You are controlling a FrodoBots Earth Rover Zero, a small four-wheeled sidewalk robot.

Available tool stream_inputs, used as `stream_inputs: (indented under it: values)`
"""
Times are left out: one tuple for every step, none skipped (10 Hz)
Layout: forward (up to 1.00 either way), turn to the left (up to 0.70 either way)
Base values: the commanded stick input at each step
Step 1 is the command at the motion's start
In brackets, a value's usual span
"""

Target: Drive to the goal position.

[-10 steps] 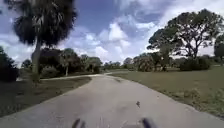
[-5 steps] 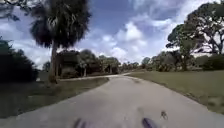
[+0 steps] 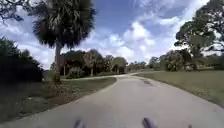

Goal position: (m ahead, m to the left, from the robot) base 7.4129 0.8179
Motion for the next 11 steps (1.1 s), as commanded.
stream_inputs:
  values:
    - [0.69,0.03]
    - [0.69,0.03]
    - [0.69,0.03]
    - [0.69,0.03]
    - [0.69,0.03]
    - [0.69,0.03]
    - [0.69,0.03]
    - [0.69,0.03]
    - [0.69,0.03]
    - [0.69,0.03]
    - [0.69,0.03]
